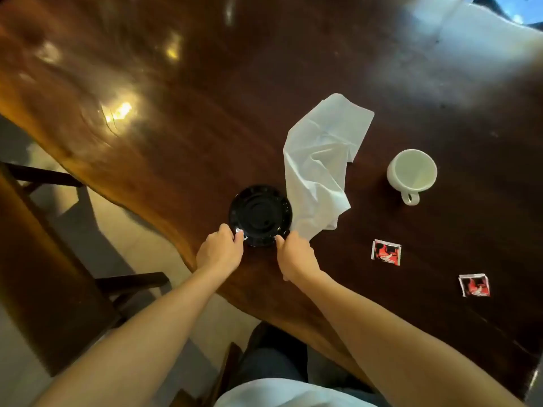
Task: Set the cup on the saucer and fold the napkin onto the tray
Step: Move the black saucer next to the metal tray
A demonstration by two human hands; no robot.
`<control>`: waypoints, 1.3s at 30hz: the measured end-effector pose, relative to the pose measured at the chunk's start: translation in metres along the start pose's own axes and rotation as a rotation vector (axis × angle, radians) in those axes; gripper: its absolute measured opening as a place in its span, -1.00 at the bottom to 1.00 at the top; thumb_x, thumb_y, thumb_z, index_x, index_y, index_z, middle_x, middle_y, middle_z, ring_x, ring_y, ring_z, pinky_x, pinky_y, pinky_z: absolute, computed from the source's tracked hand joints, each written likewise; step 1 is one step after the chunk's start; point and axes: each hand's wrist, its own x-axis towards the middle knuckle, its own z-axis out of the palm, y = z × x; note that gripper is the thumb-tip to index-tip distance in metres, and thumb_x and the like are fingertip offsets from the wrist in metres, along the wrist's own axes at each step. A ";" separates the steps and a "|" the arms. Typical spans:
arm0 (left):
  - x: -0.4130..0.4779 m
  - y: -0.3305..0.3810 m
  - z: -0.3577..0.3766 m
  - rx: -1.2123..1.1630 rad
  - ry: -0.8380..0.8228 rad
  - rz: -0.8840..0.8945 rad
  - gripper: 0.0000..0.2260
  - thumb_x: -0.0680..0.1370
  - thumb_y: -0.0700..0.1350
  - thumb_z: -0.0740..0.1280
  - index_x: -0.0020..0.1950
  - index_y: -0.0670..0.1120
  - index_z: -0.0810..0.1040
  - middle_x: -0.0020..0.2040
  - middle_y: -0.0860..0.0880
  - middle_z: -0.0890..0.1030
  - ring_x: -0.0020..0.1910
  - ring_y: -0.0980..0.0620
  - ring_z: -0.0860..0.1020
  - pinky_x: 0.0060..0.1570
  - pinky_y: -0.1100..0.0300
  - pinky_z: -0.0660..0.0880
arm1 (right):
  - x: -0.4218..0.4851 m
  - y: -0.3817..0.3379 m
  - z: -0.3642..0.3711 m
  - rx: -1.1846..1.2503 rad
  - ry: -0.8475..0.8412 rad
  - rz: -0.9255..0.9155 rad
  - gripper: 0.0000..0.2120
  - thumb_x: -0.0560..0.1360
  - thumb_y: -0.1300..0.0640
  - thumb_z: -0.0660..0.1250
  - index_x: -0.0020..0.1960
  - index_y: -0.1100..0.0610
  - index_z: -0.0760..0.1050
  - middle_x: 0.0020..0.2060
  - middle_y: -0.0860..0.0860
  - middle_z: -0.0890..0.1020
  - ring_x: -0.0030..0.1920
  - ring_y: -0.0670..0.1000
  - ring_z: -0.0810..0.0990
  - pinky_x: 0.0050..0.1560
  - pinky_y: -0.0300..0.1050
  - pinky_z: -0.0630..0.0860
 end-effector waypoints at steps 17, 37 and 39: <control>0.032 0.000 0.033 -0.752 -0.145 -0.334 -0.82 0.68 -0.11 0.25 -0.08 -0.16 0.46 -0.22 -0.17 0.59 -0.41 0.02 0.46 -0.46 0.22 0.40 | 0.024 0.009 0.021 0.773 -0.217 0.243 -0.81 0.71 0.04 0.09 -0.01 0.13 0.33 -0.37 0.08 0.44 -0.54 -0.06 0.23 -0.60 -0.23 0.17; -0.039 0.066 0.017 -0.675 -0.206 -0.132 -0.86 0.66 -0.12 0.28 -0.02 -0.17 0.48 -0.22 -0.16 0.59 -0.35 0.01 0.51 -0.38 0.20 0.46 | -0.044 0.054 -0.036 1.008 -0.034 0.273 -0.86 0.69 0.17 0.12 -0.05 0.10 0.28 -0.33 0.06 0.37 -0.46 -0.05 0.17 -0.59 -0.21 0.13; -0.048 0.079 0.020 -0.644 -0.221 -0.086 -0.85 0.66 -0.12 0.28 -0.07 -0.16 0.46 -0.21 -0.17 0.60 -0.34 0.00 0.52 -0.37 0.18 0.46 | -0.053 0.066 -0.044 1.063 -0.005 0.288 -0.89 0.68 0.17 0.11 -0.03 0.09 0.30 -0.33 0.05 0.36 -0.46 -0.06 0.17 -0.59 -0.20 0.11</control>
